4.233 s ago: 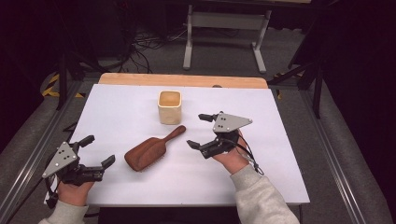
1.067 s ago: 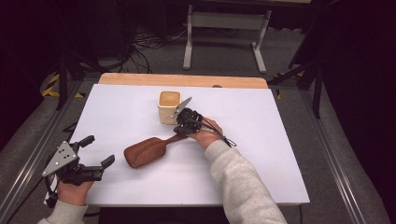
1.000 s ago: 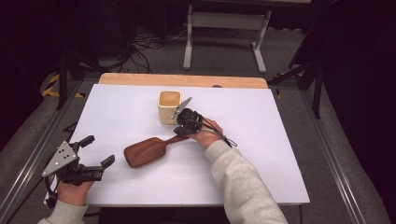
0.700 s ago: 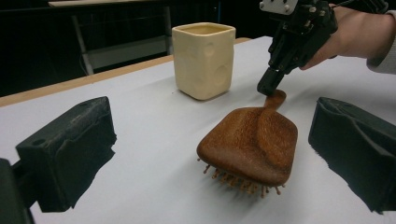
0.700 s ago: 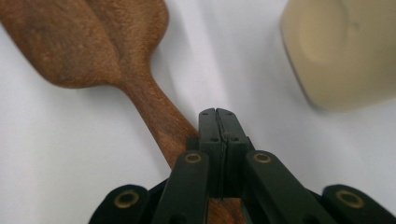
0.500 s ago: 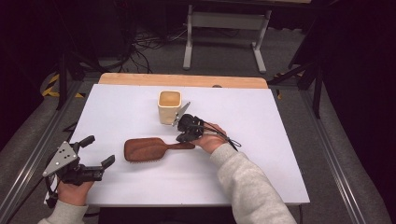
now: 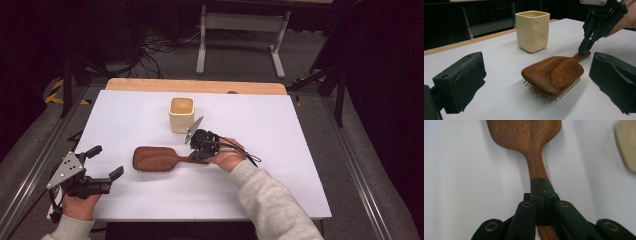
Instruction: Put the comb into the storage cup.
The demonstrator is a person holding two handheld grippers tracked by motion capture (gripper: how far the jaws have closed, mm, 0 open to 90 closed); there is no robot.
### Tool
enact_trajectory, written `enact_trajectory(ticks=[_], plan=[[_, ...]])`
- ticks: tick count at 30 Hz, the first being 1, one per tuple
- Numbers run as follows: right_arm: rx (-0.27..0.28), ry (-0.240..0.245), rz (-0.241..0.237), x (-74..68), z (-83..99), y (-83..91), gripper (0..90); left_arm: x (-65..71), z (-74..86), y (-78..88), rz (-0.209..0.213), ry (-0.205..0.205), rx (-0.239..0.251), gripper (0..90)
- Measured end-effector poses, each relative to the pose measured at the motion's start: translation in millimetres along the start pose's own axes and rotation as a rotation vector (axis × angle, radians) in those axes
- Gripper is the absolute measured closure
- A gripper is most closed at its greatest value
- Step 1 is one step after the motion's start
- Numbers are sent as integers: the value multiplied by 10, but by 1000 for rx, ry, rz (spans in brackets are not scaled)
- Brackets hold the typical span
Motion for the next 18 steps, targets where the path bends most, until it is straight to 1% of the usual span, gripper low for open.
enact_trajectory(ticks=[3,4,6,7,9,10,13,16,18], plan=[[30,0,33,58,-42,4,898,7,-2,-5,1,2,3,14],[42,4,42,79,-60,2,898,4,-1,-6,4,-3,2,14],[62,11,66,124,-90,-8,898,1,5,-3,1,2,-1,14],[67,9,75,140,-95,-13,898,-7,5,-3,2,-2,1,14],[75,0,89,176,-102,-35,897,-8,5,0,-2,5,3,14],[69,1,97,199,-94,-43,897,-8,4,2,-2,7,3,15],[41,-13,100,239,-43,-91,898,-10,0,5,-1,3,4,14],[8,-35,76,222,13,-124,898,-9,-3,4,-1,2,5,14],[-12,-30,58,163,32,-119,898,-10,-3,5,-1,2,5,14]])
Point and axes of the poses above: each handheld gripper's, and its own axes: y roughly backward along the jaws, z roughly out of its underside, x roughly to its right, the point moved 8 cm from there along -y, roughly forward along the jaws, and after that the axes turned 14 degrees about x, right-handed, at the moved point
